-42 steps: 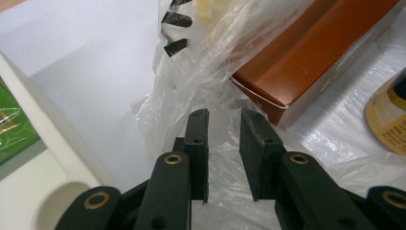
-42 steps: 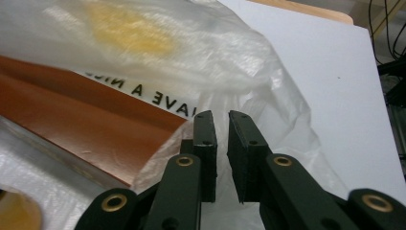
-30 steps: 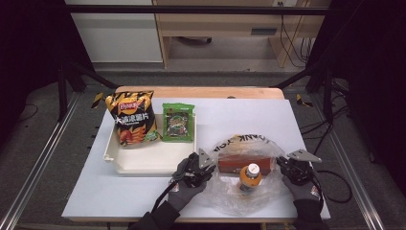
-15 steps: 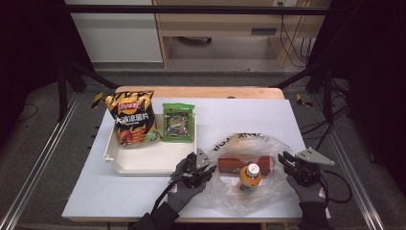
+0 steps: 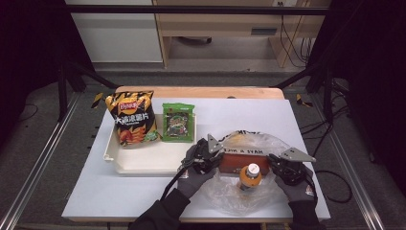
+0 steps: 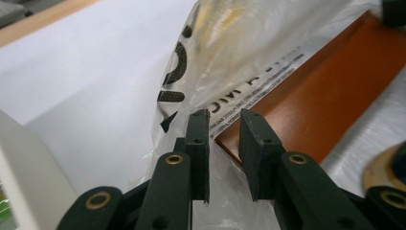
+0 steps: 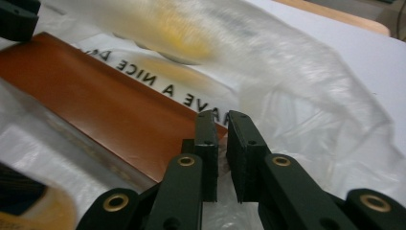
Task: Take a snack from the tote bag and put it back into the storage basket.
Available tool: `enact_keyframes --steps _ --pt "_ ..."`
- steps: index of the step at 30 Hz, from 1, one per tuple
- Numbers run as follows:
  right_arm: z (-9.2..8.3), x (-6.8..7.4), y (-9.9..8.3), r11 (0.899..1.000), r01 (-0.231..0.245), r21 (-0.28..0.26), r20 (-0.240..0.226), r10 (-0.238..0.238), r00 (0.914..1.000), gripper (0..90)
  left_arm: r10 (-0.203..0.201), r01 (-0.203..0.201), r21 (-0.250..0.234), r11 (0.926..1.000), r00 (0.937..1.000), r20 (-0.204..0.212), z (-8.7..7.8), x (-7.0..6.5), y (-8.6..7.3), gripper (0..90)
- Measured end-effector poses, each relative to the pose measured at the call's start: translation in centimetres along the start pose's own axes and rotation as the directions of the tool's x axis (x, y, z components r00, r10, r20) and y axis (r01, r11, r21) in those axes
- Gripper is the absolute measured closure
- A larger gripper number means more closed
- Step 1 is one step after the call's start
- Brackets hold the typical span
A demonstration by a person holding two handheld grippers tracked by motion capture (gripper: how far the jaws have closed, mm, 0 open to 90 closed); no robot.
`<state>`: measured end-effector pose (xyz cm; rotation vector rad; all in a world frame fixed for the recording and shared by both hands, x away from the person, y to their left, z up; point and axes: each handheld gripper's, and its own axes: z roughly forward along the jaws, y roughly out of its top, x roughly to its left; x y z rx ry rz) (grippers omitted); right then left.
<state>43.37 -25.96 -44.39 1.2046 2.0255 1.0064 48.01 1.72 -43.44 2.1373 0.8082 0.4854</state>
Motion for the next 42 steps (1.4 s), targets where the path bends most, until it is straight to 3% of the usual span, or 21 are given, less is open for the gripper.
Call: enact_keyframes --steps 5,10,15,20,24,27,32,37,41,42 --pt "-0.3 -1.6 -0.7 0.998 -0.061 -0.022 0.036 0.062 0.9974 84.5 -0.004 0.004 -0.010 0.9999 1.0000 -0.008 0.1 0.3 0.0 72.9" --pt "0.3 -2.2 -1.6 0.996 -0.081 0.033 0.066 0.079 0.9947 85.0 -0.012 0.012 -0.022 0.9997 0.9999 -0.002 0.3 0.6 0.0 71.5" --pt "1.3 -2.5 -2.4 0.993 -0.083 0.087 0.062 0.078 0.9950 83.2 0.033 -0.030 -0.065 0.9974 0.9985 0.044 0.0 0.2 0.1 64.4" --pt "0.6 -2.6 -2.2 0.996 -0.075 0.051 0.059 0.072 0.9957 78.9 0.091 -0.085 -0.056 0.9948 0.9905 0.104 0.3 0.0 -0.1 47.5" --pt "0.5 -2.7 -2.2 0.996 -0.078 0.043 0.056 0.076 0.9955 76.9 0.118 -0.108 -0.065 0.9920 0.9791 0.166 0.6 -0.2 -0.2 36.1" --pt "0.5 -2.7 -2.2 0.996 -0.077 0.042 0.056 0.074 0.9956 75.5 0.137 -0.126 -0.076 0.9892 0.9743 0.178 0.8 -0.4 -0.2 31.3" --pt "0.5 -2.8 -2.2 0.996 -0.079 0.034 0.053 0.077 0.9956 73.9 0.174 -0.176 -0.007 0.9844 0.9658 0.192 1.9 -0.7 -0.4 19.9" --pt "0.5 -2.9 -2.2 0.997 -0.076 0.032 0.055 0.074 0.9957 74.1 0.174 -0.179 0.012 0.9837 0.9660 0.191 1.8 -0.8 -0.4 22.2" --pt "0.4 -3.0 -2.3 0.997 -0.076 0.033 0.058 0.074 0.9955 74.4 0.160 -0.170 0.031 0.9850 0.9673 0.197 1.1 -0.9 -0.5 28.3" --pt "0.3 -3.0 -2.3 0.996 -0.087 0.032 0.057 0.085 0.9947 74.3 0.153 -0.161 0.018 0.9868 0.9646 0.215 0.5 -1.0 -0.9 32.1"
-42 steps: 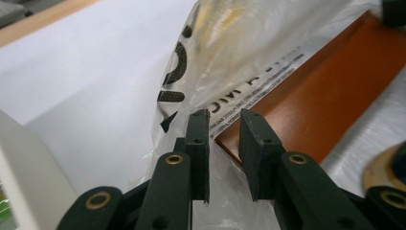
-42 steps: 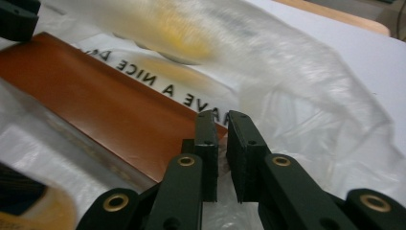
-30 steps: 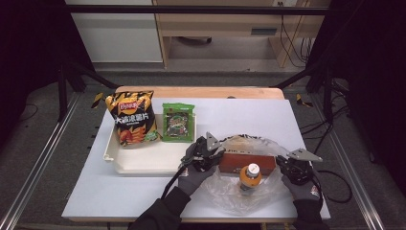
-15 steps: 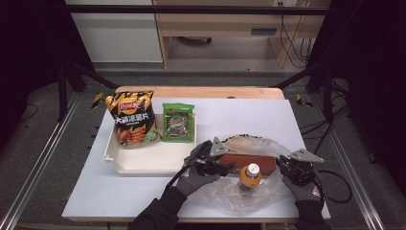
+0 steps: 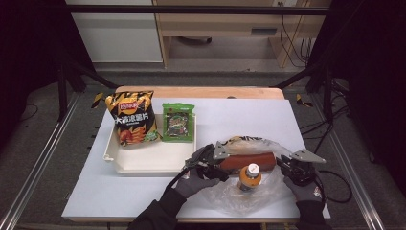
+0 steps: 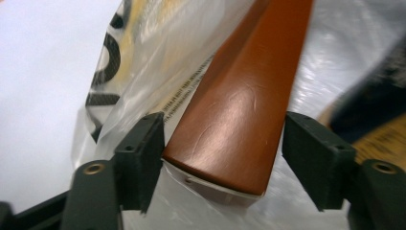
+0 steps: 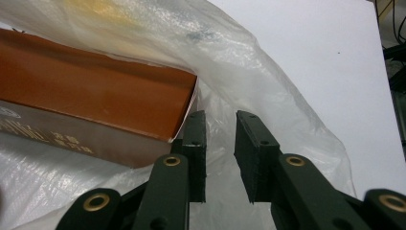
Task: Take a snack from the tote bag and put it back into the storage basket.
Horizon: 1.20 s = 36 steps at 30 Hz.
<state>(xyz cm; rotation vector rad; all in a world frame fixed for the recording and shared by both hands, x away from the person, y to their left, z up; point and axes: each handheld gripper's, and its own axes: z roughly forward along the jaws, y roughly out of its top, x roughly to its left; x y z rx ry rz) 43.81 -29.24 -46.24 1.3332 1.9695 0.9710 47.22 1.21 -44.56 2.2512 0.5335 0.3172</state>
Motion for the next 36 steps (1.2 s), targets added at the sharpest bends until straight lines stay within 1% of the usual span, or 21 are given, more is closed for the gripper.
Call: enact_keyframes --steps 1,2,3,6,9,13,14,15,18,20,22,24,26,27,29,30,32,35,36 --pt "0.0 0.0 0.0 1.000 0.000 0.000 0.000 0.000 1.0000 74.3 0.000 0.000 0.000 1.0000 1.0000 0.000 0.0 0.0 0.0 34.2" --pt "0.0 0.0 0.0 1.000 0.001 -0.001 -0.002 -0.001 1.0000 74.1 -0.009 0.010 -0.012 0.9999 0.9998 0.016 -0.4 -0.1 -0.3 34.2" --pt "0.0 -0.1 -0.1 1.000 0.005 0.001 -0.003 -0.005 1.0000 74.1 -0.016 0.017 -0.023 0.9996 0.9996 0.021 -0.5 -0.3 -0.5 36.8" --pt "0.0 0.0 0.0 1.000 -0.002 0.003 -0.004 0.002 1.0000 74.0 0.005 -0.005 -0.023 0.9997 0.9998 0.019 -0.8 -0.6 -0.9 39.1" --pt "-0.1 0.0 0.0 1.000 0.002 -0.004 -0.001 -0.002 1.0000 73.6 0.003 -0.003 -0.022 0.9997 1.0000 0.007 -0.8 -0.7 -0.6 38.6" --pt "-0.4 -0.2 0.1 1.000 -0.001 -0.026 0.006 0.001 1.0000 73.8 0.000 0.000 -0.035 0.9994 1.0000 0.002 -0.5 -0.6 0.1 33.4" --pt "-0.5 -0.2 0.1 1.000 -0.008 -0.027 0.004 0.008 1.0000 73.9 0.003 -0.002 -0.028 0.9996 1.0000 0.007 -0.3 -0.6 0.4 32.0" --pt "-0.5 -0.3 0.1 0.999 -0.001 -0.032 0.005 0.002 1.0000 74.1 0.005 -0.005 -0.018 0.9998 0.9999 0.010 0.1 -0.6 0.6 31.1" --pt "-0.6 -0.3 0.1 0.999 -0.012 -0.031 0.001 0.012 0.9999 74.9 0.008 -0.008 0.010 0.9999 0.9998 0.017 1.0 -0.5 0.8 29.9" --pt "-0.5 -0.3 0.1 0.999 -0.007 -0.033 0.005 0.007 1.0000 75.3 0.002 -0.003 0.024 0.9997 0.9998 0.018 1.7 -0.4 0.7 29.9" --pt "-0.5 -0.3 0.1 0.999 -0.011 -0.031 0.003 0.011 0.9999 75.6 -0.010 0.009 0.031 0.9995 0.9995 0.030 2.3 -0.3 0.6 29.8" --pt "-0.5 -0.3 0.1 1.000 -0.003 -0.030 0.004 0.004 1.0000 75.8 -0.007 0.006 0.042 0.9991 0.9993 0.037 2.7 -0.3 0.5 30.6" --pt "-0.5 -0.3 0.1 1.000 -0.003 -0.030 0.003 0.003 1.0000 75.8 -0.004 0.001 0.056 0.9984 0.9990 0.046 3.0 -0.4 0.5 34.0" --pt "-0.5 -0.3 0.1 0.999 0.000 -0.032 0.003 0.000 1.0000 75.9 -0.001 -0.002 0.065 0.9979 0.9990 0.045 3.1 -0.5 0.4 35.8" --pt "-0.5 -0.3 0.2 0.999 -0.012 -0.030 -0.002 0.012 0.9999 75.9 0.003 -0.007 0.062 0.9980 0.9984 0.057 3.1 -0.5 0.5 37.9" --pt "-0.5 -0.3 0.1 0.999 -0.005 -0.036 0.003 0.005 1.0000 76.0 0.006 -0.010 0.064 0.9979 0.9983 0.057 3.0 -0.5 0.5 40.6" --pt "-0.6 -0.3 0.2 0.999 -0.004 -0.043 0.005 0.004 1.0000 76.5 0.012 -0.016 0.066 0.9977 0.9986 0.052 2.9 -0.5 0.5 41.6" --pt "-0.8 -0.3 0.3 0.998 0.000 -0.066 0.006 0.001 1.0000 78.0 0.021 -0.024 0.057 0.9981 0.9980 0.059 2.5 -0.5 0.5 42.3" --pt "-0.9 -0.2 0.4 0.997 -0.006 -0.077 0.001 0.006 1.0000 78.9 0.023 -0.027 0.054 0.9982 0.9977 0.064 2.4 -0.5 0.6 42.3"
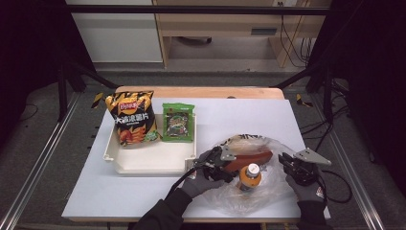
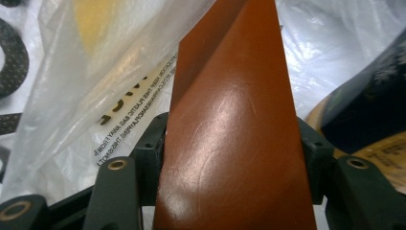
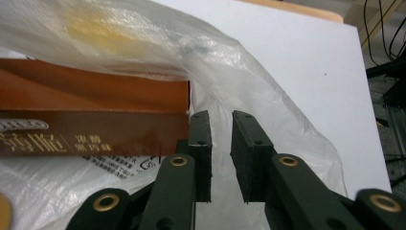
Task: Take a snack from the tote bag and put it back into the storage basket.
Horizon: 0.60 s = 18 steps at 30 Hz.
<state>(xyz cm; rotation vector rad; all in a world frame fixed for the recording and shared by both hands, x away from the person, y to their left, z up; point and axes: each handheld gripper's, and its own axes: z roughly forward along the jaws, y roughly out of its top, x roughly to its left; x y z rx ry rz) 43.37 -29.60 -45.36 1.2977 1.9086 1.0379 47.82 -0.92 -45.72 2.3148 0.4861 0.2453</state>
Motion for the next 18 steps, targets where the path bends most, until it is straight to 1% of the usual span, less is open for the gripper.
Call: enact_keyframes --steps 2,4,10,16,18 --pt "-0.1 0.0 0.1 1.000 0.008 -0.018 0.001 -0.008 1.0000 81.2 0.011 -0.011 -0.003 0.9999 0.9999 0.003 -0.4 -0.1 0.1 42.5" --pt "-0.2 0.0 0.2 1.000 0.001 -0.020 -0.002 -0.001 1.0000 82.6 0.018 -0.018 -0.016 0.9997 0.9998 0.010 -0.8 -0.2 0.1 42.5" --pt "0.4 -0.1 0.1 1.000 -0.005 0.004 0.010 0.005 0.9999 83.8 0.032 -0.030 -0.071 0.9970 0.9992 0.024 -2.7 -0.6 0.3 42.7" --pt "0.7 -0.2 0.0 1.000 -0.013 0.018 0.018 0.013 0.9998 84.2 0.051 -0.048 -0.097 0.9941 0.9980 0.036 -4.3 -0.7 0.3 42.8" --pt "0.8 -0.3 -0.1 0.999 -0.017 0.027 0.018 0.016 0.9997 84.3 0.047 -0.041 -0.125 0.9912 0.9980 0.042 -5.0 -0.9 0.3 42.8"
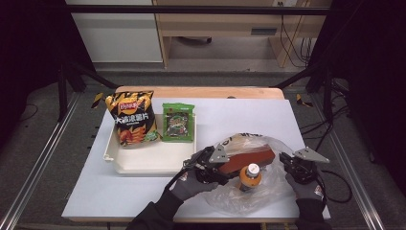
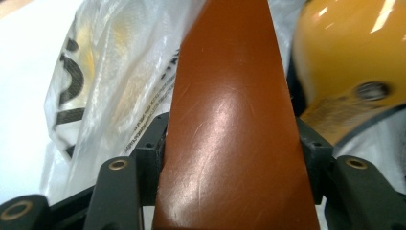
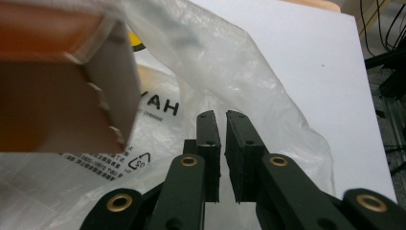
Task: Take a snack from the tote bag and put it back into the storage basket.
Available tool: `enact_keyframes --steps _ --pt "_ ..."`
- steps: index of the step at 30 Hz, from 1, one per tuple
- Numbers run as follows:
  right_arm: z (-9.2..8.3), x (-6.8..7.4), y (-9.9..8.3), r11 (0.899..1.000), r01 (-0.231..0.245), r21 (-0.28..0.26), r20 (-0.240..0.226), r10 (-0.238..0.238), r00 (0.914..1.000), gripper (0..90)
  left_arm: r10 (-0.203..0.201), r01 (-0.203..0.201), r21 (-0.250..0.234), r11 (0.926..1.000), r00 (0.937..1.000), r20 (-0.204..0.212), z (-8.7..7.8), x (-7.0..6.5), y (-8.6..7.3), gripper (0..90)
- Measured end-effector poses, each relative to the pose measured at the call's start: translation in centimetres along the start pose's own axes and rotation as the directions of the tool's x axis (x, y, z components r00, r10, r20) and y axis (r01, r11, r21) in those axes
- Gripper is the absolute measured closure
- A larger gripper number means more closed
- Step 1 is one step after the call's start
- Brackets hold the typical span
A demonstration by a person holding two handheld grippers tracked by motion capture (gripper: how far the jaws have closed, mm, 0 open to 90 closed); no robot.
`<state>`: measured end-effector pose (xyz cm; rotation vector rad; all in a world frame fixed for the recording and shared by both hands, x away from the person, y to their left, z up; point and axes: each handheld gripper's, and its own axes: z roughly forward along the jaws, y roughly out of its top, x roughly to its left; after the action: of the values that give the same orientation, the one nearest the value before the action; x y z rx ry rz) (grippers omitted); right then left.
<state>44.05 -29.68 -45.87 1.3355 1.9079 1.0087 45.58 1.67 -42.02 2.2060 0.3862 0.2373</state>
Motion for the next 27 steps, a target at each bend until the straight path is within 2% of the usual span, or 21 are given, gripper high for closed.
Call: enact_keyframes --steps 5,8,17,23,27 --pt "0.4 0.1 -0.2 1.000 0.002 0.023 -0.003 -0.002 1.0000 84.4 -0.007 0.007 -0.046 0.9989 0.9999 0.012 -1.4 -0.1 0.5 42.8" --pt "0.7 0.2 -0.2 0.999 0.013 0.037 -0.003 -0.013 0.9999 84.2 -0.012 0.012 -0.070 0.9975 0.9999 0.004 -2.1 -0.3 0.8 42.8" --pt "0.9 0.2 -0.5 0.998 0.002 0.067 -0.010 -0.001 0.9999 83.4 -0.006 0.005 -0.123 0.9924 1.0000 -0.006 -4.2 -0.2 1.7 42.8" --pt "0.5 0.2 -0.4 0.999 0.002 0.047 -0.020 -0.001 0.9998 81.2 -0.006 0.005 -0.148 0.9889 0.9999 -0.009 -5.7 -0.2 2.3 42.8" --pt "-0.3 0.2 0.1 1.000 0.005 0.000 -0.026 -0.005 0.9996 74.2 -0.010 0.007 -0.167 0.9860 0.9998 -0.015 -6.7 -0.1 2.7 42.8"
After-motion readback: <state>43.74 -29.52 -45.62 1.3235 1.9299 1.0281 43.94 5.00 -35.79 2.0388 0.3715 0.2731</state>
